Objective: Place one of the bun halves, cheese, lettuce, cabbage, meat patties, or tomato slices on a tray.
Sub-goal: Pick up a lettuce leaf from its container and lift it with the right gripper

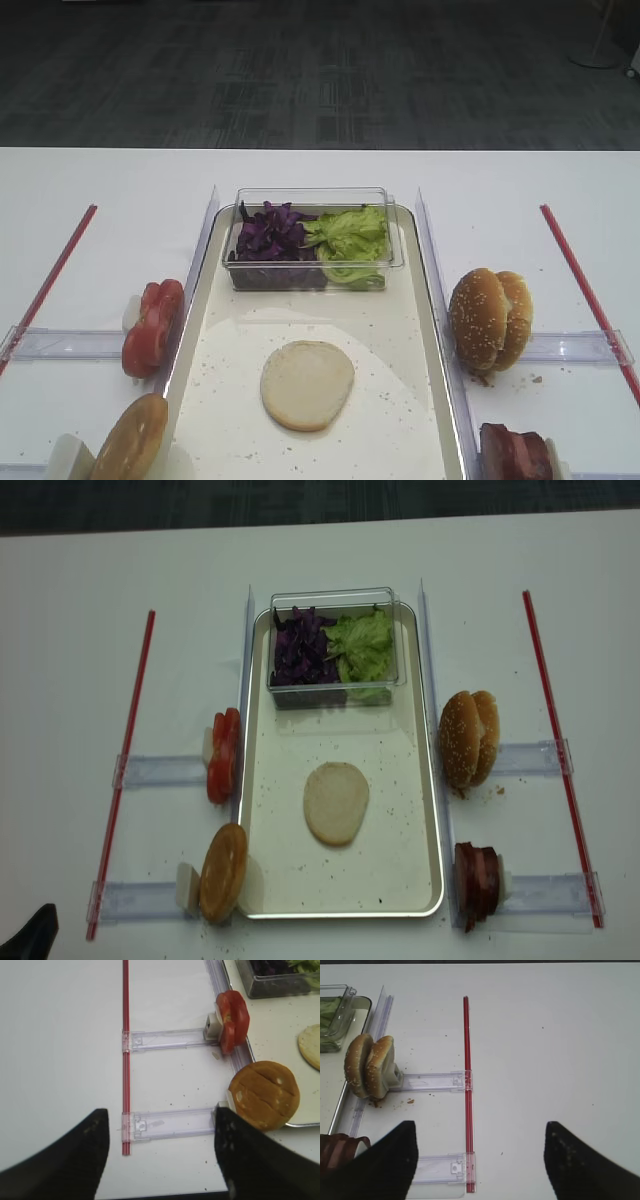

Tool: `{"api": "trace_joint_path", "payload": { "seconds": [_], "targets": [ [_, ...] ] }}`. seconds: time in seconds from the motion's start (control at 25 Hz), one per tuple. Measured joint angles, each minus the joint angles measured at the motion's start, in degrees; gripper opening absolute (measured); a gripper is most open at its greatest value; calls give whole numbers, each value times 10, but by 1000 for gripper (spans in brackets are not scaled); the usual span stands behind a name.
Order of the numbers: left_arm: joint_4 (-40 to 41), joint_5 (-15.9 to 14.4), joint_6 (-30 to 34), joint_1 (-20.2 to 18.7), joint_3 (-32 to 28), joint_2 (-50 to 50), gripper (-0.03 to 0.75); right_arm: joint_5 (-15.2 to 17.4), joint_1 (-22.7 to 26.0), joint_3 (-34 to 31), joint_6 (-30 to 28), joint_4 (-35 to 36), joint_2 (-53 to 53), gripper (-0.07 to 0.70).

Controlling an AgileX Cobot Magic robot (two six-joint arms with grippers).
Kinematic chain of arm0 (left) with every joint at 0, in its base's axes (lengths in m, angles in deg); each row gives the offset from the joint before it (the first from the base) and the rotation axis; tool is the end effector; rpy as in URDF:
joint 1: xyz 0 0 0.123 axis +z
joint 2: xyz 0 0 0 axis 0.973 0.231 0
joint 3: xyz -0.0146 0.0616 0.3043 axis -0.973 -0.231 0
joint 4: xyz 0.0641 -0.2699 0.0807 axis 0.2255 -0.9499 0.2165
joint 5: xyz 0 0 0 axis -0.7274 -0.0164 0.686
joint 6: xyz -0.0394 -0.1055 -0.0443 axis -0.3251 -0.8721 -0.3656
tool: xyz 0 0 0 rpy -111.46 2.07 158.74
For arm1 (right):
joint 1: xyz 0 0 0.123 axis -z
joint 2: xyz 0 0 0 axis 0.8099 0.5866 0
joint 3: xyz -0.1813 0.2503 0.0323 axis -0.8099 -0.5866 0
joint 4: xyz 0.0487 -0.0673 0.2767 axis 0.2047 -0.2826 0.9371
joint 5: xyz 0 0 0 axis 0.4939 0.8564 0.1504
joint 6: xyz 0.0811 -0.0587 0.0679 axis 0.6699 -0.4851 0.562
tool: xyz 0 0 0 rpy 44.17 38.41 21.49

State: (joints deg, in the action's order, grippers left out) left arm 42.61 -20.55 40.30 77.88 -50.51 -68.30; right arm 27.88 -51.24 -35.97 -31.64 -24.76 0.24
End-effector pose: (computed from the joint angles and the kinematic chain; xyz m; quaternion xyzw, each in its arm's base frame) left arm 0.0290 -0.0033 0.2642 -0.0084 0.8976 -0.0129 0.4406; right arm 0.0249 0.0002 0.2679 0.0150 0.8715 -0.0089 0.4901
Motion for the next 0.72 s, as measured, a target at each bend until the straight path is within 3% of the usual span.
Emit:
{"api": "trace_joint_path", "payload": {
  "seconds": [0.72],
  "targets": [
    [0, 0, 0, 0, 0, 0, 419, 0, 0, 0, 0, 0, 0, 551]
  ]
}}
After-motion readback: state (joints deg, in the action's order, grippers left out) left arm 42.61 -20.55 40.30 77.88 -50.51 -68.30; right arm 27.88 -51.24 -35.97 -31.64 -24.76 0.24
